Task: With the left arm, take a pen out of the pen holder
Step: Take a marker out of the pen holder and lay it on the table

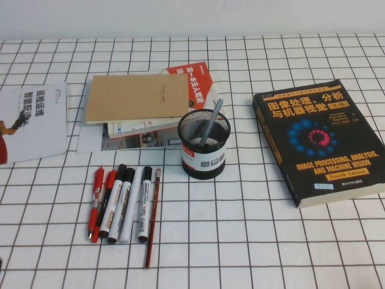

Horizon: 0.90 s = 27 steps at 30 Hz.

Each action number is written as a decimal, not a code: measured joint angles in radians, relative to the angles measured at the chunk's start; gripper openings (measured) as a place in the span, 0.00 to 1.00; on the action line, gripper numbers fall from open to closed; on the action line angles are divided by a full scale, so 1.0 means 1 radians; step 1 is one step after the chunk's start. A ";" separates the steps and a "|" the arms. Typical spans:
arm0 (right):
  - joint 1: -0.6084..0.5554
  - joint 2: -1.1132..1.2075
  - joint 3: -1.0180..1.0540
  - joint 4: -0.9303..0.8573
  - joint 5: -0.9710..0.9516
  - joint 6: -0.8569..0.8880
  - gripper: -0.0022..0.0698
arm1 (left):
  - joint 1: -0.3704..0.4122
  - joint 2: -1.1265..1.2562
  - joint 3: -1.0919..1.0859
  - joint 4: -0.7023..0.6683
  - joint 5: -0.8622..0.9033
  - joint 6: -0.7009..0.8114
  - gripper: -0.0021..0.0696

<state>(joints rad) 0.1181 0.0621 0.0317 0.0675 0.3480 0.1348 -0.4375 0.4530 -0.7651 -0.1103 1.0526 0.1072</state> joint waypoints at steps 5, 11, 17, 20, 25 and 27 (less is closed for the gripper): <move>0.000 0.000 0.000 0.000 0.000 0.000 0.01 | 0.000 -0.197 0.045 -0.008 0.041 -0.006 0.03; 0.000 0.000 0.000 0.000 0.000 0.000 0.01 | -0.001 -0.285 0.075 0.069 0.021 -0.024 0.03; 0.000 0.000 0.000 0.000 0.000 0.000 0.01 | 0.005 -0.357 0.274 0.180 -0.285 -0.034 0.03; 0.000 0.000 0.000 0.000 0.000 0.000 0.01 | 0.037 -0.418 0.441 0.232 -0.519 -0.036 0.03; 0.000 0.000 0.000 0.000 0.000 0.000 0.01 | 0.133 -0.464 0.659 0.242 -0.736 -0.036 0.03; 0.000 0.000 0.000 0.000 0.000 0.000 0.01 | 0.188 -0.463 0.714 0.240 -0.761 -0.036 0.03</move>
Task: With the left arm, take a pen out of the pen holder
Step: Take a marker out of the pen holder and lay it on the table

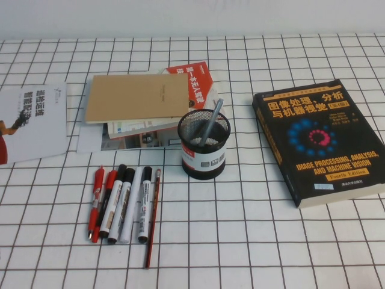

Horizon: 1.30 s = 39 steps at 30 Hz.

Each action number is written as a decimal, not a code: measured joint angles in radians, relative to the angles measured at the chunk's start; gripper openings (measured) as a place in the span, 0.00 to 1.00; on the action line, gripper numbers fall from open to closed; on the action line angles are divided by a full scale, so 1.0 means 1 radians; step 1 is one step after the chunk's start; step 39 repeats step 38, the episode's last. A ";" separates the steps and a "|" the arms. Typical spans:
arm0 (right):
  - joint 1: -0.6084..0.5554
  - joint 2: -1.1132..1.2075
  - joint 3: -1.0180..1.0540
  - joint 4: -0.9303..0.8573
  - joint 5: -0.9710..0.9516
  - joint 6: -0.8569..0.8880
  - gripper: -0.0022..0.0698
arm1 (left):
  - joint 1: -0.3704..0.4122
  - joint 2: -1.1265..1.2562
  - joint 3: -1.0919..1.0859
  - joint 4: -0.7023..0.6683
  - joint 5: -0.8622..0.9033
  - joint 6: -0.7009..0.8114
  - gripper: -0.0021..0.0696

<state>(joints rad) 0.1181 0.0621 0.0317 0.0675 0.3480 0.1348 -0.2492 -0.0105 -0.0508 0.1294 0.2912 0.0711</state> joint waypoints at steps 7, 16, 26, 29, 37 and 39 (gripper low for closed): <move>0.000 0.000 0.000 0.000 0.000 0.000 0.01 | 0.172 0.000 0.074 -0.029 0.005 0.000 0.03; 0.000 0.000 0.000 0.000 0.000 0.000 0.01 | 0.178 0.000 0.076 -0.122 0.087 0.000 0.03; 0.000 0.000 0.000 0.000 0.000 0.000 0.01 | 0.168 0.000 0.076 -0.135 0.087 0.000 0.03; 0.000 0.000 0.000 0.000 0.000 0.000 0.01 | 0.168 0.000 0.076 -0.135 0.087 0.000 0.03; 0.000 0.000 0.000 0.000 0.000 0.000 0.01 | 0.166 0.000 0.076 -0.129 0.087 0.000 0.03; 0.000 0.000 0.000 0.000 0.000 0.000 0.01 | 0.166 0.000 0.076 -0.129 0.087 0.000 0.03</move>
